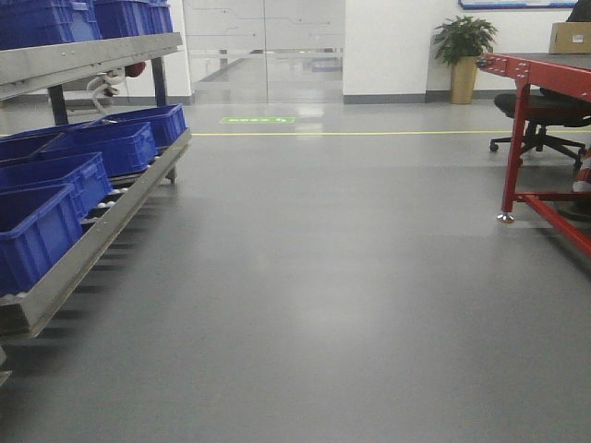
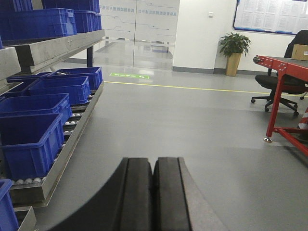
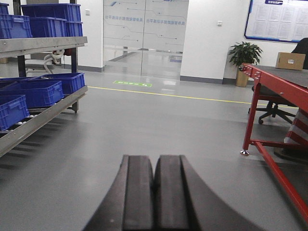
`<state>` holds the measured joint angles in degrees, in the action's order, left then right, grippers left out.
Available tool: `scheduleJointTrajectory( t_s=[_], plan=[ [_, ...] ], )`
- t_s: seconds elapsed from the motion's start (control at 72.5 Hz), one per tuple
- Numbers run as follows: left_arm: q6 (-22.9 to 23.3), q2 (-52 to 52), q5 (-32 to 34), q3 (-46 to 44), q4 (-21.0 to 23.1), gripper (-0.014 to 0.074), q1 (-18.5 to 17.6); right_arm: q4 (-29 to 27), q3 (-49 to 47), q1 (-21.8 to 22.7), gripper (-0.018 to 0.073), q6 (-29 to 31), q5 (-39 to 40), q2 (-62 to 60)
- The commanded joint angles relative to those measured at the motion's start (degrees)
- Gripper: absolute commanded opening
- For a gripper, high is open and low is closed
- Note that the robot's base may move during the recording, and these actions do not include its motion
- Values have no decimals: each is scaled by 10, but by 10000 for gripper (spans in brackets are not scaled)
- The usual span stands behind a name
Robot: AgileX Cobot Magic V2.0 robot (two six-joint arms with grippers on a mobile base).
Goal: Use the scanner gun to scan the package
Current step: 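Drive the base forward and turn toward the red-framed table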
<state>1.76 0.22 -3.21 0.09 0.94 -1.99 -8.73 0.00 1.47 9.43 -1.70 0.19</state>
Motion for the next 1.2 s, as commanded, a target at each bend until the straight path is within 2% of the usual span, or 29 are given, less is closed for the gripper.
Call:
scheduleJointTrajectory(
  t_s=[0.0,1.186],
  plan=[
    [3,-2,12,-1,0,-111,-2,3,0,2,-168,1,13,-2],
    [3,-2,12,-1,0,-111,-3,3,0,2,-168,1,13,-2]
  ],
)
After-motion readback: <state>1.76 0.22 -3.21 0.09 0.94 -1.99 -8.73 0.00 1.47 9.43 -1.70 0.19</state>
